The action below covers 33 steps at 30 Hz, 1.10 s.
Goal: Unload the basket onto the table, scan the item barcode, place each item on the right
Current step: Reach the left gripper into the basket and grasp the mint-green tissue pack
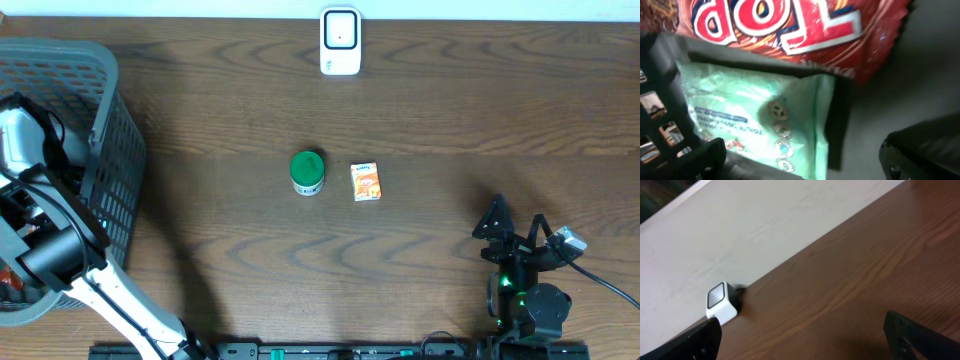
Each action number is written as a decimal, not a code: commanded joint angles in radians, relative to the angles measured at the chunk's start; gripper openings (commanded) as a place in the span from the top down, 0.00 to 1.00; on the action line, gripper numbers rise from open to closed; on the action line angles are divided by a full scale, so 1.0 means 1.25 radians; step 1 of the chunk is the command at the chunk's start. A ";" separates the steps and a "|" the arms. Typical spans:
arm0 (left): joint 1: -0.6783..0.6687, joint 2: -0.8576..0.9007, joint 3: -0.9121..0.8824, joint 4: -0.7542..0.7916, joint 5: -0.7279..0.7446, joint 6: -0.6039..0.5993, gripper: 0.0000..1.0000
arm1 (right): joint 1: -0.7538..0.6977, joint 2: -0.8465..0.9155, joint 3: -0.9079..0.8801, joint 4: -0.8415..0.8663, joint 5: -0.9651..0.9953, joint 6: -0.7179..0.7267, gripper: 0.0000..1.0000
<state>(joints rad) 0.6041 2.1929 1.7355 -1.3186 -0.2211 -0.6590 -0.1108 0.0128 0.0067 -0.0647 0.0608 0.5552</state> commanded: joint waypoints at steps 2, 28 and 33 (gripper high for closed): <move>-0.002 0.050 -0.013 -0.013 -0.023 -0.013 0.02 | 0.006 -0.001 -0.001 -0.003 0.007 -0.010 0.01; -0.002 0.155 -0.028 -0.111 -0.136 -0.007 0.11 | 0.006 -0.001 -0.001 -0.003 0.007 -0.010 0.01; -0.001 0.155 -0.051 -0.109 -0.142 -0.007 0.11 | 0.006 -0.001 -0.001 -0.003 0.007 -0.011 0.01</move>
<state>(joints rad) 0.5915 2.2929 1.7306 -1.4937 -0.4706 -0.6556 -0.1108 0.0128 0.0067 -0.0647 0.0608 0.5552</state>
